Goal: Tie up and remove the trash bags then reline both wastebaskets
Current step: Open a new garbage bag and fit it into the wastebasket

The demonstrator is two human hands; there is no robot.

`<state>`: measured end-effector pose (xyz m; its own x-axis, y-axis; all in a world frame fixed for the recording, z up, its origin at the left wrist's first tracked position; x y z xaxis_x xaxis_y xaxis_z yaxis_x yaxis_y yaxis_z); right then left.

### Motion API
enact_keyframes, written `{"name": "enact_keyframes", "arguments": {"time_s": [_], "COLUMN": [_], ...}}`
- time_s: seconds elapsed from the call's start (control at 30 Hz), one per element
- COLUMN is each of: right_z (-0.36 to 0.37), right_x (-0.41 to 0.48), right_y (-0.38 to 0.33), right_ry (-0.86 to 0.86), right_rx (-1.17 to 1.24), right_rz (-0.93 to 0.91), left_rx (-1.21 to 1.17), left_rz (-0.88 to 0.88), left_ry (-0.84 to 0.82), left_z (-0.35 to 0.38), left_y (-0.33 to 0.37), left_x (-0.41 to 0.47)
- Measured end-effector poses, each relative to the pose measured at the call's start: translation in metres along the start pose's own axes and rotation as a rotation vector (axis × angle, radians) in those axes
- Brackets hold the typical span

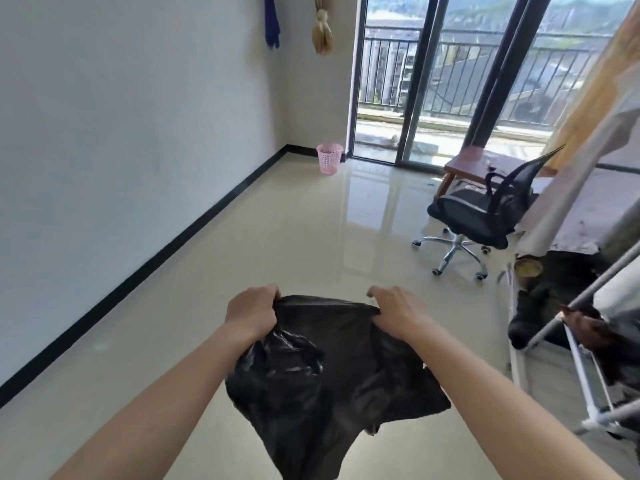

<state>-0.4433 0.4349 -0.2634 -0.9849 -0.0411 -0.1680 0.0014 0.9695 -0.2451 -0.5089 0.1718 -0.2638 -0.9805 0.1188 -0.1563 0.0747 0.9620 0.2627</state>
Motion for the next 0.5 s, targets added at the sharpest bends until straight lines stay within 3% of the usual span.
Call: {"name": "enact_keyframes", "arguments": {"time_s": [0.17,0.3,0.37,0.5], "right_z": [-0.045,-0.063,-0.074,-0.122], "right_x": [0.104,0.210,0.265,0.389], "right_y": [0.089,0.151,0.180,0.225], "right_ry": [0.048,0.118,0.127,0.115], "right_rx": [-0.052,-0.051,-0.014,0.014], "right_rz": [0.157,0.185,0.182,0.151], "left_rx": [0.196,0.163,0.082,-0.350], "left_rz": [0.087,0.060,0.022,-0.126], "left_ry": [0.059,0.049,-0.013,-0.244], "left_z": [-0.020,-0.018,-0.016,-0.035], "left_y": [0.080,0.141,0.170,0.215], "left_x": [0.146,0.274,0.335,0.449]}}
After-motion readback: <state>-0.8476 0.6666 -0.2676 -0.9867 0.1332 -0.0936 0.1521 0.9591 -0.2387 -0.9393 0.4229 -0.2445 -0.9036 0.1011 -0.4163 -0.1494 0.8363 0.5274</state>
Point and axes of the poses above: each hand's wrist, its own x-axis towards the middle knuckle, its own z-axis out of the palm, y = z × x, the point moved 2 cm from there along x, towards the middle knuckle, and after that the axes turned 10 degrees about -z, right-handed, at the moved point
